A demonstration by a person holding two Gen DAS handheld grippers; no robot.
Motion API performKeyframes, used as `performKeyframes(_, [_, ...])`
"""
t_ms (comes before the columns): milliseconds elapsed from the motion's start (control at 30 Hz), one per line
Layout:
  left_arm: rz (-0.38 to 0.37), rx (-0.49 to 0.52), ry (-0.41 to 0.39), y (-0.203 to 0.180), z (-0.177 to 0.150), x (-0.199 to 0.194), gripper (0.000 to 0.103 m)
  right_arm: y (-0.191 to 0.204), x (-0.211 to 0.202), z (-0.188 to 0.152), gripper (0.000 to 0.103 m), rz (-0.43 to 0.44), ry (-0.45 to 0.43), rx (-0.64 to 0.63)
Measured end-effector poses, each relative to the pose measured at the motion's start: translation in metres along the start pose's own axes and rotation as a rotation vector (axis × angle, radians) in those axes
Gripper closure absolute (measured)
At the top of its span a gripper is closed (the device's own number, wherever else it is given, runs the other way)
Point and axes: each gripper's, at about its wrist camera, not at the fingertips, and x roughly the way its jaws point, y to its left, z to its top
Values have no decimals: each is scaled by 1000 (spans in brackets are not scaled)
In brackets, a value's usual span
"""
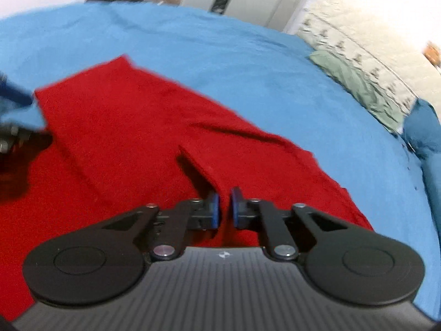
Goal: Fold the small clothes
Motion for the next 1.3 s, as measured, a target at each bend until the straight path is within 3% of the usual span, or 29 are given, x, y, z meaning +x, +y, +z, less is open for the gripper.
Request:
performKeyframes(200, [-10,-11,-14,2,-3,1,30,-75,-55,-29,82,-84,-99,448])
performKeyframes(333, [-15,-24,-23,2,-2,2,30,-97,-67,-79,82,-169,-52,649])
performKeyframes(433, [-18,-19,-32,-1,-1,4,30,-103,-57,-110,79,-129,16,745])
performKeyframes(500, [-17,-8,-36,-2,0,7,30,-104,-56,-119,74,-120,19,763])
performKeyframes(600, [-15,10,-46,-3,2,8,31,-103,-58,-119,47,-146,-5,740])
performKeyframes(667, [-18,7,-52,-3,4,9,31,-106,-57,-118,44,-147,-21,749])
performKeyframes(767, [-22,-5,-56,-1,6,10,31,-113,-51,-118,52,-121,-7,782])
performKeyframes(833, [-23,-5,-57,-1,6,10,31,-120,-53,-121,70,-125,8,783])
performKeyframes(967, [-19,3,-59,-3,6,10,31,-122,-51,-123,81,-124,22,776])
performKeyframes(1100, [-21,0,-62,-2,8,9,31,-127,-57,-112,82,-112,-10,763])
performKeyframes(1300, [-41,17,-82,-9,18,9,31,-152,-92,-60,83,-52,-164,772])
